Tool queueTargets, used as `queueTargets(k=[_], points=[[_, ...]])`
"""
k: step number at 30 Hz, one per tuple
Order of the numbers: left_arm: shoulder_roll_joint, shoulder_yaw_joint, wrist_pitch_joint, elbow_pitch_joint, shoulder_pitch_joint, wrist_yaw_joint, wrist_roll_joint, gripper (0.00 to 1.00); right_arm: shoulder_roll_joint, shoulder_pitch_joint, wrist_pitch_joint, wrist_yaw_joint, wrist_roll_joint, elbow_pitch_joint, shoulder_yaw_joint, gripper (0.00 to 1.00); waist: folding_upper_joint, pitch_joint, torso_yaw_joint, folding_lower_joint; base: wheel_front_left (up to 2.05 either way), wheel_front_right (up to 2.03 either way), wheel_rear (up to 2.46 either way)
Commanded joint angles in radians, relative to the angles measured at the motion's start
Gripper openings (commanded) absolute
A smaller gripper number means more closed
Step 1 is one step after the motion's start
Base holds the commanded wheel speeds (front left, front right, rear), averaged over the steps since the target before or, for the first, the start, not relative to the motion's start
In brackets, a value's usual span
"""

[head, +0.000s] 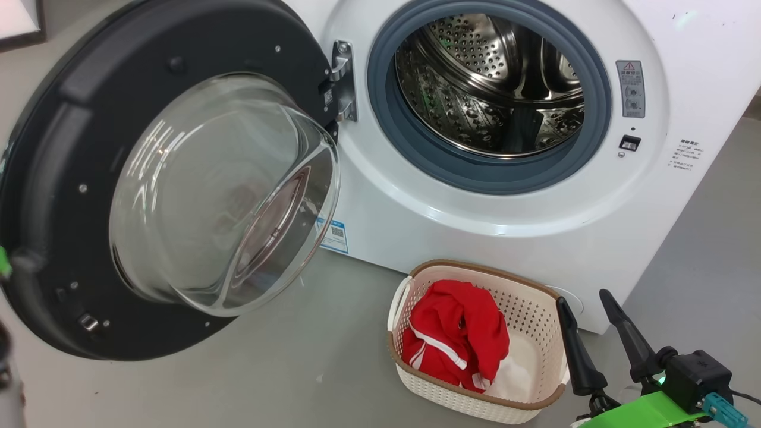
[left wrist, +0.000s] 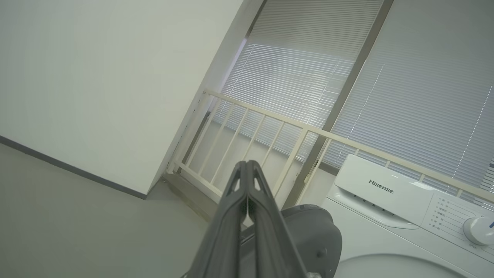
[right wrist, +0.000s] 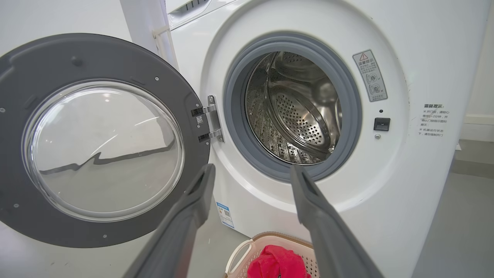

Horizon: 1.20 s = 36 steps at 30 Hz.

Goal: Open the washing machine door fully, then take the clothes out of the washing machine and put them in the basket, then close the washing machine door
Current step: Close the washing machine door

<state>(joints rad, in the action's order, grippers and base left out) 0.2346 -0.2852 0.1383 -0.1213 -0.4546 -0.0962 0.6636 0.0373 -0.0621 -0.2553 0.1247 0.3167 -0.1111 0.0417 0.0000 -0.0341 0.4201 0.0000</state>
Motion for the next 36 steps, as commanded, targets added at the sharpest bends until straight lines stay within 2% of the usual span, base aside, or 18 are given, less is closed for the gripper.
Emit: queueTargets(k=[1,8,13,19,22,29,36], points=[[0.043,-0.051,-0.034,-0.036,-0.082,0.006,0.047,0.0,0.013,0.026,-0.006,0.006,0.015,0.021,0.021,1.0,0.0,-0.003,0.001,0.0,0.0,0.0,0.0],[0.094,-0.1,-0.225,-0.297,-0.254,-0.012,0.204,0.0,0.013,0.025,-0.006,0.006,0.019,0.012,0.027,1.0,0.0,-0.018,0.006,0.0,0.0,0.0,0.0],[0.104,-0.119,-0.387,-0.425,-0.327,-0.066,0.293,0.0,0.013,0.017,-0.006,0.006,0.025,0.008,0.034,1.0,0.0,-0.028,0.017,0.0,0.0,0.0,0.0],[0.113,-0.123,-0.589,-0.555,-0.365,-0.109,0.38,0.0,0.013,0.022,-0.006,0.006,0.027,0.005,0.052,1.0,0.0,-0.027,0.02,0.0,0.0,0.0,0.0],[0.126,-0.111,-0.638,-0.583,-0.369,-0.114,0.383,0.0,0.013,0.026,-0.006,0.006,0.026,0.004,0.063,1.0,0.0,-0.025,0.013,0.0,0.0,0.0,0.0],[0.135,-0.105,-0.676,-0.605,-0.37,-0.106,0.395,0.0,0.013,0.026,-0.006,0.006,0.027,0.001,0.068,1.0,0.0,-0.014,-0.008,0.0,0.0,0.0,0.0],[0.126,-0.111,-0.712,-0.622,-0.36,-0.078,0.425,0.0,0.013,0.026,-0.006,0.006,0.028,-0.004,0.064,1.0,0.0,-0.01,-0.019,0.0,0.0,0.0,0.0]])
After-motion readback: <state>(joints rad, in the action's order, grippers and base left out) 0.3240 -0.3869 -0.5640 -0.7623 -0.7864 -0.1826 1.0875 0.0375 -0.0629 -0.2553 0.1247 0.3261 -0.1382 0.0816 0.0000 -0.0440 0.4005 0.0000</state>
